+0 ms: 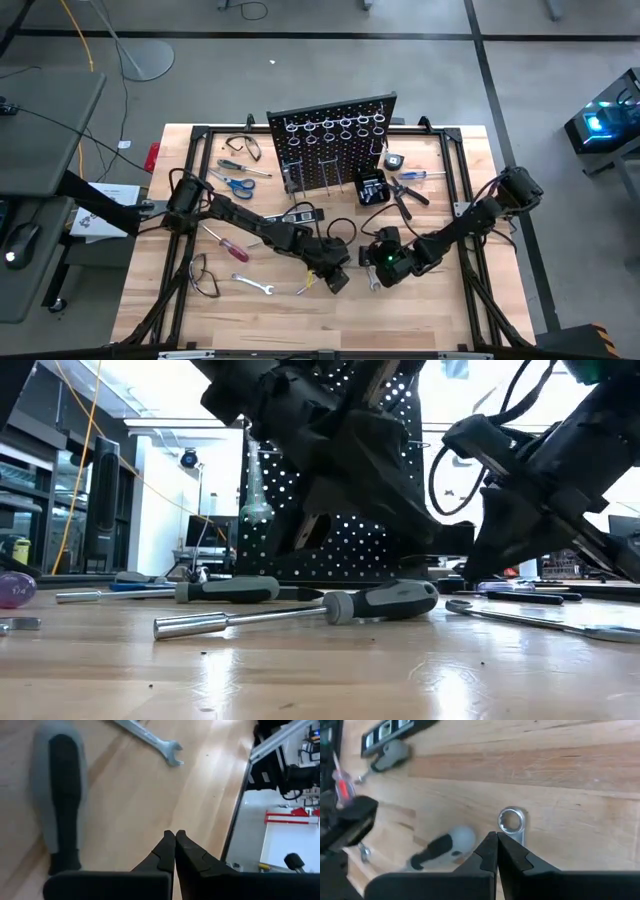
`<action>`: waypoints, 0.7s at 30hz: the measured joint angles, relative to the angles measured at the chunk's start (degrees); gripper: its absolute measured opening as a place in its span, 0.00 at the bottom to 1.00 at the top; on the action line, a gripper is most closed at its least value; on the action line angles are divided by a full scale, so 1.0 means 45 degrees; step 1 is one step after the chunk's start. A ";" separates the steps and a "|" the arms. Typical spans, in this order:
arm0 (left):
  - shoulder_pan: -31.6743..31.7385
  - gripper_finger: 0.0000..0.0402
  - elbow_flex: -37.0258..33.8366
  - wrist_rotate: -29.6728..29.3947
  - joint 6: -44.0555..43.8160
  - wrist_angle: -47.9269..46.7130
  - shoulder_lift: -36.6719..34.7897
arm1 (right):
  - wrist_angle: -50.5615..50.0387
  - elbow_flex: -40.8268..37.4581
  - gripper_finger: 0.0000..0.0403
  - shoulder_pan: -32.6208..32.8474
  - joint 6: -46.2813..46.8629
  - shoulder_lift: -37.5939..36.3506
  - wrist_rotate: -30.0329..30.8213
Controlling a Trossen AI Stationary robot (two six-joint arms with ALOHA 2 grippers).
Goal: Hang tools onto peg board
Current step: Hang the silver wrench on the pegboard
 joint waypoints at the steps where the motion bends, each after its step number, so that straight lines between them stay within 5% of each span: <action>1: -0.0040 0.00 0.0000 0.0000 0.0039 0.0014 -0.0005 | 0.0072 0.0004 0.00 -0.0069 -0.0444 0.0000 -0.0161; 21: -0.0789 0.00 0.0004 -0.1234 -0.0537 0.0147 -0.0044 | 0.0180 0.0024 0.00 -0.1954 -0.6622 0.0117 -0.3081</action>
